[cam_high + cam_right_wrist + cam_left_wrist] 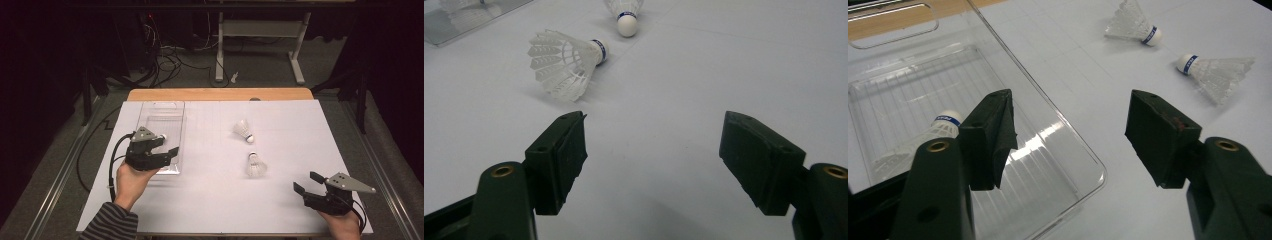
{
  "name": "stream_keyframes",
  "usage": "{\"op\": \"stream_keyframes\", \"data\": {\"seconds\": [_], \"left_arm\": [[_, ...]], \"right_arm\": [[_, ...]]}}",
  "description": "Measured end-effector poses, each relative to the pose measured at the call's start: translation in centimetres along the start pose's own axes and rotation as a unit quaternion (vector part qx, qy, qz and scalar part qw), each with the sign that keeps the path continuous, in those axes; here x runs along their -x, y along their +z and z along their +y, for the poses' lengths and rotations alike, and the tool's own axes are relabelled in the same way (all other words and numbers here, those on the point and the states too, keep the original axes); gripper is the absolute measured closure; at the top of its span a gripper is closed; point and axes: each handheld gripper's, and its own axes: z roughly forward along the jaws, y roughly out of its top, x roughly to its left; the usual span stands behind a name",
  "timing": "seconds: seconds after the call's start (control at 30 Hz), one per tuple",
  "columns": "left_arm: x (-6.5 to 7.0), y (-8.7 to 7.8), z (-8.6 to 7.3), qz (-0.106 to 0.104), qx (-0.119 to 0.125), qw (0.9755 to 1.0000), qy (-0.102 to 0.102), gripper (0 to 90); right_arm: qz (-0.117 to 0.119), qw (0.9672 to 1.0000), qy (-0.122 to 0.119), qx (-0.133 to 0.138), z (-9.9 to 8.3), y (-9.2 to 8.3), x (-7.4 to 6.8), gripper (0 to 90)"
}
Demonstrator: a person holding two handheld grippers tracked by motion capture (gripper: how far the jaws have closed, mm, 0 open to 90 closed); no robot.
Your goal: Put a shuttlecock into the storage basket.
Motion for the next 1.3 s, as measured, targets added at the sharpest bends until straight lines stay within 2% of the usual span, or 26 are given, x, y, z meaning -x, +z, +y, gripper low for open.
{"op": "stream_keyframes", "data": {"seconds": [0.33,0.93,1.3], "left_arm": [[0.5,-0.3,-0.7,-0.003,0.010,0.9999,0.005,36.9],[1.1,-0.9,-1.9,-0.012,0.028,0.9995,-0.002,36.6],[1.7,-1.1,-2.7,-0.018,0.034,0.9993,0.004,36.4]], "right_arm": [[-0.001,1.0000,0.002,0.002,0.0,0.0,0.0,27.5],[0.000,1.0000,0.000,0.002,0.0,0.0,0.0,27.5],[0.000,1.0000,0.001,0.001,0.0,0.0,0.0,27.5]]}}
